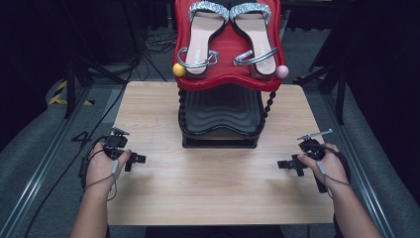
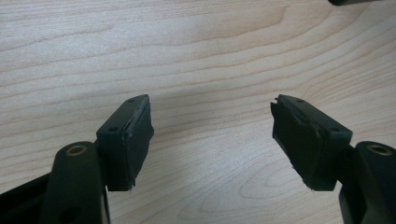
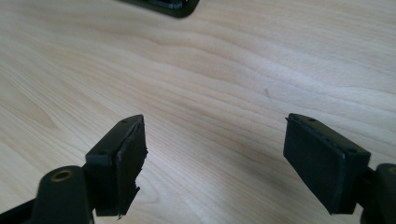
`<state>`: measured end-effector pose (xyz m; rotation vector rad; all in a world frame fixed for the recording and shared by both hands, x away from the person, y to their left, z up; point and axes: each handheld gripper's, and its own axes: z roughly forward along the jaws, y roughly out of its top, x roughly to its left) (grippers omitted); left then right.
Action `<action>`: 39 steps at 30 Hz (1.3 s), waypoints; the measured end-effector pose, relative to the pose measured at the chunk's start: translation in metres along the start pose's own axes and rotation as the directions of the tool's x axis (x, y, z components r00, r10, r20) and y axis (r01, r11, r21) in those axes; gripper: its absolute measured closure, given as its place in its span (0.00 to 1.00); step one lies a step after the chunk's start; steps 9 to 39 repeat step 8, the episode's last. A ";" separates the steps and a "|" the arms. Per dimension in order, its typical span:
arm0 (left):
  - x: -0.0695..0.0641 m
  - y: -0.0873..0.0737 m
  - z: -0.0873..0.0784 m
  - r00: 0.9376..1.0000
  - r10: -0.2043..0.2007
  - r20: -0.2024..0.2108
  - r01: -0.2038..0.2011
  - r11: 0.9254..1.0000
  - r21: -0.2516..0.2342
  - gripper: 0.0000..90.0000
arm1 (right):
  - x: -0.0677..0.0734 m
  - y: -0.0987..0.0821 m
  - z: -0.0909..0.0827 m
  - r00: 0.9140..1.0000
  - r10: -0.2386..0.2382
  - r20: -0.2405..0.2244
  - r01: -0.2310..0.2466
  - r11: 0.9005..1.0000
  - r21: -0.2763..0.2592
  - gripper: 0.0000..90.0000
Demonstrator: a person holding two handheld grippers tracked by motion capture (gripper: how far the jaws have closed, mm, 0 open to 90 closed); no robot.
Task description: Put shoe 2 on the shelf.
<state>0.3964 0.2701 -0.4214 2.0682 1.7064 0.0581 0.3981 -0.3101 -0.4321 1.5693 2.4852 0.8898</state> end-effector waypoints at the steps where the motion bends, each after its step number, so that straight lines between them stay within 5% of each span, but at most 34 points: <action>1: 0.000 0.000 0.000 1.000 0.002 0.000 -0.002 1.000 0.001 0.32 | -0.001 -0.004 0.007 1.000 -0.025 -0.002 0.025 1.000 -0.010 0.24; 7: -0.001 0.000 0.002 1.000 0.010 -0.004 -0.011 1.000 -0.005 0.32 | -0.002 -0.012 0.018 0.999 -0.021 -0.038 0.018 0.995 -0.097 0.24; 8: -0.002 0.000 0.002 1.000 0.014 -0.002 -0.014 1.000 -0.005 0.32 | 0.000 -0.012 0.020 0.998 -0.051 -0.025 0.049 0.996 -0.078 0.24; 39: -0.002 0.000 0.002 1.000 0.014 -0.002 -0.014 1.000 -0.005 0.32 | 0.000 -0.012 0.020 0.998 -0.051 -0.025 0.049 0.996 -0.078 0.24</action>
